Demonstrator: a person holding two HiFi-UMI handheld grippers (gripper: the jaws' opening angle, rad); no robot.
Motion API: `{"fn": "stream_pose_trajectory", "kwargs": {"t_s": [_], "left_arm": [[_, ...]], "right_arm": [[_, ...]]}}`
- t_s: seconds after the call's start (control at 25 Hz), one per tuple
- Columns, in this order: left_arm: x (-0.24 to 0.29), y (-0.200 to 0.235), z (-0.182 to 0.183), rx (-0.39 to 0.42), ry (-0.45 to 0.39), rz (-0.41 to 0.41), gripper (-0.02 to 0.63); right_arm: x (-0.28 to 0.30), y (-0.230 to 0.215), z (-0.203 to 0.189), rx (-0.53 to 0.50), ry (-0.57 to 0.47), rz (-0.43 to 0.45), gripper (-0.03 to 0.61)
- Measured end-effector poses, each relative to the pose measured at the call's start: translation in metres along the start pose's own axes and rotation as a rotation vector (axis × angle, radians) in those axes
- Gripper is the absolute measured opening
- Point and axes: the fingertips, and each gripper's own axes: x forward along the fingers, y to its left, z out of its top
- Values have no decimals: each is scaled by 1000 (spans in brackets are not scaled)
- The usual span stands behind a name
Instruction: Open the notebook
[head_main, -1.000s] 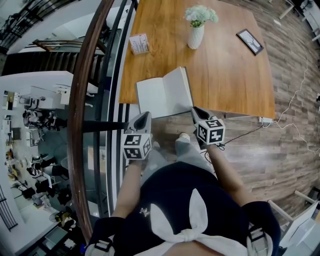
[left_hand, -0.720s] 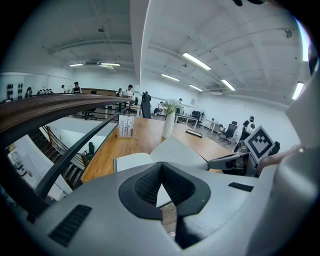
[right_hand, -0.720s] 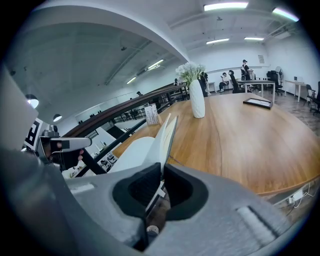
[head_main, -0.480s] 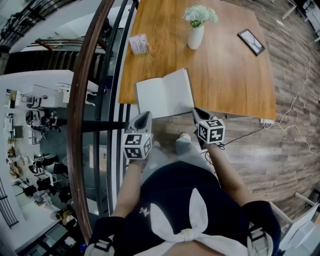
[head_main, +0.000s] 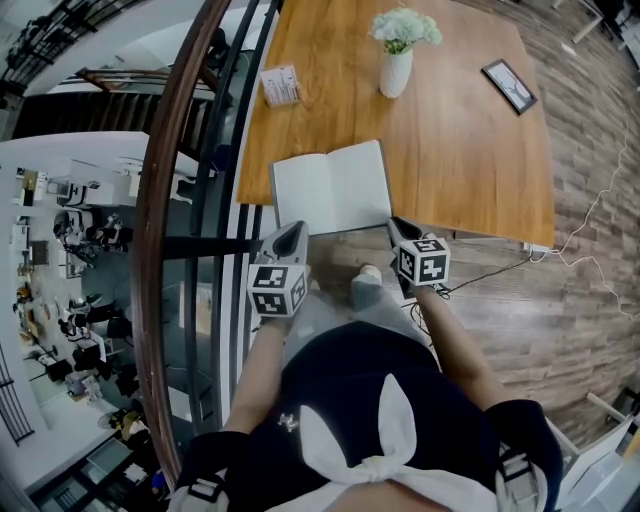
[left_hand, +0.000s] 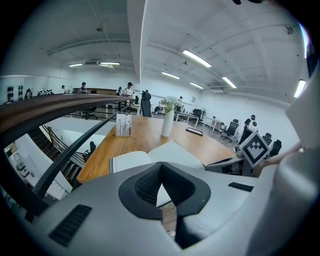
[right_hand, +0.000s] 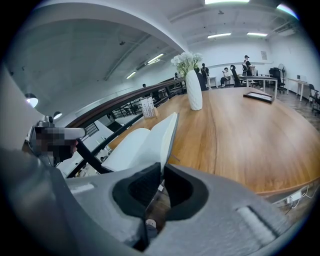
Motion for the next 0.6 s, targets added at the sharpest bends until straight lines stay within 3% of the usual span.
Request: {"fn": "stream_pose_trajectory", "kwargs": {"t_s": [0.6], "left_arm": [[14,-7,-3,1,26,-4,17]], "right_arm": [[19,-23,-21,21,69,-16,26]]}}
